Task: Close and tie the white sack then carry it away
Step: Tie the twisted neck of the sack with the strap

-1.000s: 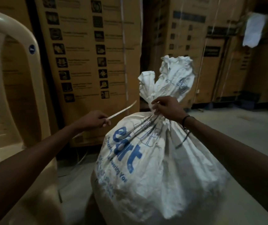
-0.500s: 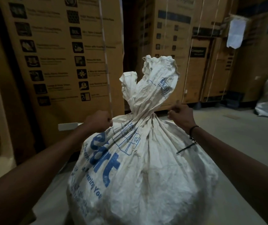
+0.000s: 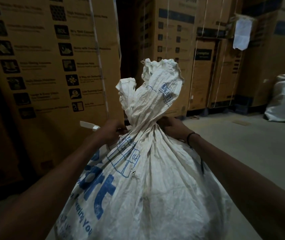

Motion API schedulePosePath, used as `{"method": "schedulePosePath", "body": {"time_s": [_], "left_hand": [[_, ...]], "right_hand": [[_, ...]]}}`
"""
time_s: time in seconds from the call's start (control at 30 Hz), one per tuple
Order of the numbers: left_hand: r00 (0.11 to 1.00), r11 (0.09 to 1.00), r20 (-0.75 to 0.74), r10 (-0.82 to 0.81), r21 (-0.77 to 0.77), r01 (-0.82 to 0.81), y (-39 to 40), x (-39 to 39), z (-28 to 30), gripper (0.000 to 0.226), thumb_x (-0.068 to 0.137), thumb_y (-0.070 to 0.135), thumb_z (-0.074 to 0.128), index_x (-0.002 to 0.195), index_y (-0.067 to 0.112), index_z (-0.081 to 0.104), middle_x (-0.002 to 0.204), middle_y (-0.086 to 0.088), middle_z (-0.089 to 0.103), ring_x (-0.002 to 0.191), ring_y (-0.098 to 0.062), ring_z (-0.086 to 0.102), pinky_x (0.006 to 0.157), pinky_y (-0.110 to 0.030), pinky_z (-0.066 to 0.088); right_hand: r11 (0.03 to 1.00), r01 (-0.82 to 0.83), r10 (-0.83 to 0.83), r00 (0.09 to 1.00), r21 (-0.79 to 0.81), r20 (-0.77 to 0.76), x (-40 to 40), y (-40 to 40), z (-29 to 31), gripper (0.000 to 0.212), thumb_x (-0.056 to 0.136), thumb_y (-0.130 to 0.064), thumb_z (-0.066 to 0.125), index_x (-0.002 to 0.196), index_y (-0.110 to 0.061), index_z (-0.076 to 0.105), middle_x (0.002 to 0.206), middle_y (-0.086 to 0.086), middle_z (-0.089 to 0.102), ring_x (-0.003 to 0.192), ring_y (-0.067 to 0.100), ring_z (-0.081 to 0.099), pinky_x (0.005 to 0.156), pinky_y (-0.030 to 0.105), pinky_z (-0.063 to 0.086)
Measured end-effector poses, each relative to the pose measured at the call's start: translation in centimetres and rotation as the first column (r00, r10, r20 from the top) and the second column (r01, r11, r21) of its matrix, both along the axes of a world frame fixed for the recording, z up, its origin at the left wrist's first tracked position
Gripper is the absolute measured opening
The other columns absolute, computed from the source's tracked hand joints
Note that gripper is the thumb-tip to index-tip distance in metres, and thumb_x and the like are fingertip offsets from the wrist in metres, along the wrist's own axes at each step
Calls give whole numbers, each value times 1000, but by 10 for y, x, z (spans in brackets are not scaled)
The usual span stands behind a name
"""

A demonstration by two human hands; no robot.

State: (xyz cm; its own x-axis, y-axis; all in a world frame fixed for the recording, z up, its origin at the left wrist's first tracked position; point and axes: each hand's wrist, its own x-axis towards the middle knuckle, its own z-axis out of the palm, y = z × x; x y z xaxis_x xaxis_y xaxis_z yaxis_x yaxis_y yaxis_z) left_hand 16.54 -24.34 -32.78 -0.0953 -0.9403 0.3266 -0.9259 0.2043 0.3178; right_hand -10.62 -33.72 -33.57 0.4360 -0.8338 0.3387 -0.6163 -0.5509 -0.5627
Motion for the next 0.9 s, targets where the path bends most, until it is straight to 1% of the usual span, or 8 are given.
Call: {"method": "schedulePosePath", "body": {"time_s": [0.13,0.27,0.33,0.47,0.6,0.7,0.8,0.9], "left_hand": [[996,999,-87,5,-52,-9,-1,7,-6,19,98,10,71,112,1,80,110,-18,77,98,-28,68,89,-40,53],[991,996,-130,-22,-91,10,6,8,-6,21,98,12,72,113,-1,79,103,-11,71,98,-24,65,95,-47,55],[993,996,-112,-29,-88,19,7,3,-3,22,99,8,69,118,0,76,106,-6,63,102,-19,58,93,-38,52],[993,997,-112,-21,-74,13,9,-8,2,33,102,7,64,135,7,69,116,-5,62,109,-13,52,92,-22,35],[993,998,-118,18,-56,-25,5,-8,2,32,101,11,65,133,12,71,129,-9,72,122,-25,63,107,-40,44],[992,998,-122,37,-36,-42,4,-8,0,32,101,10,65,132,14,71,131,-10,72,125,-29,63,112,-46,44],[991,998,-126,46,-29,-50,-6,0,-7,30,101,15,64,128,20,73,128,-6,72,124,-29,63,113,-58,42],[988,998,-149,49,-19,-52,-16,7,-10,31,100,12,62,127,21,73,128,-7,73,126,-32,63,115,-61,39]], "right_hand": [[999,34,-33,999,-39,34,-2,-6,-9,29,95,6,58,116,3,78,117,21,77,110,34,71,79,24,47],[993,50,-47,998,-105,34,-2,-9,-4,41,98,-14,67,136,-1,63,140,23,56,123,35,60,102,41,52],[996,38,-42,998,-83,-44,0,-12,-2,45,101,-11,65,143,2,55,141,27,58,124,38,62,89,35,49],[997,48,-52,996,-60,-76,3,-15,-8,39,99,0,59,136,-5,68,136,18,70,121,37,68,95,38,55],[992,116,-118,993,-48,-24,1,-16,-11,29,98,0,59,119,-3,79,116,23,78,104,42,73,90,53,60],[984,174,-173,984,-37,34,0,-19,-13,22,97,-2,61,106,1,81,106,24,79,97,42,73,81,50,60],[971,231,-219,963,-61,155,0,-16,-13,28,95,2,60,119,1,74,113,21,77,103,38,72,78,38,55],[981,193,-191,962,11,196,-1,-15,-12,43,98,-1,60,141,-9,58,110,13,73,94,33,70,80,44,59]]}}
